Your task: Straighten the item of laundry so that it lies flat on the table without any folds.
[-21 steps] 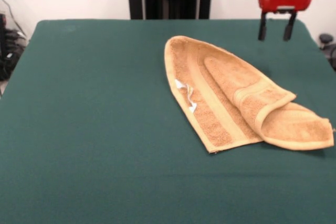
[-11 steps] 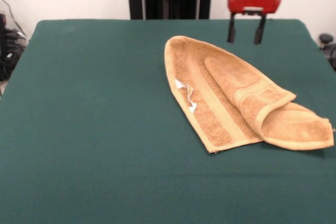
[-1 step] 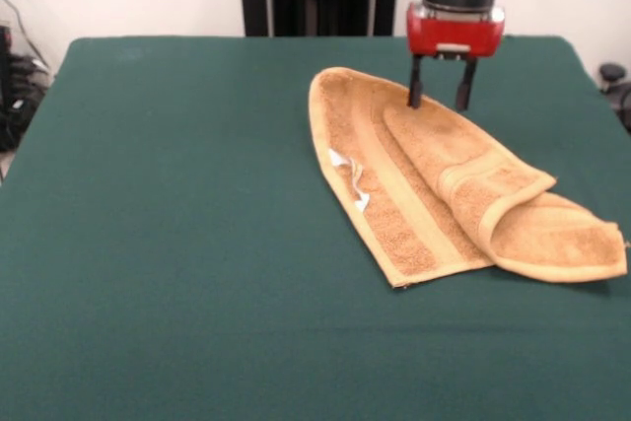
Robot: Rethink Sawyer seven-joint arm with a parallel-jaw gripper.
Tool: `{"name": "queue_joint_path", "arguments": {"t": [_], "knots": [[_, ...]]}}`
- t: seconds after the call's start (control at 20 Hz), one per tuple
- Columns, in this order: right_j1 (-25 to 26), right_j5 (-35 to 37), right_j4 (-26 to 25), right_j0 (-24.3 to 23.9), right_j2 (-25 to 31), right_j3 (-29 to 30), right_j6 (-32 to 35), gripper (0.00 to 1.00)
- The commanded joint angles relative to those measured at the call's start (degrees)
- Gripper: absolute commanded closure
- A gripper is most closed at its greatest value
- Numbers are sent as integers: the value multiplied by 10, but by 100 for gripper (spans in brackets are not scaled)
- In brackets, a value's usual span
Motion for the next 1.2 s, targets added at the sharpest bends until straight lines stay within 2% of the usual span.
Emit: {"name": "queue_joint_path", "arguments": {"t": [0.05,0.3,0.55,0.75,1.0,1.2], "knots": [[68,-45,-7,15,45,10,123,0],[93,-76,-10,12,50,5,127,0],[112,-81,-1,28,47,-5,122,0],[116,-78,-6,18,57,-9,114,0],[91,-47,1,18,59,-6,109,0],[55,-15,18,40,39,3,106,0]]}}
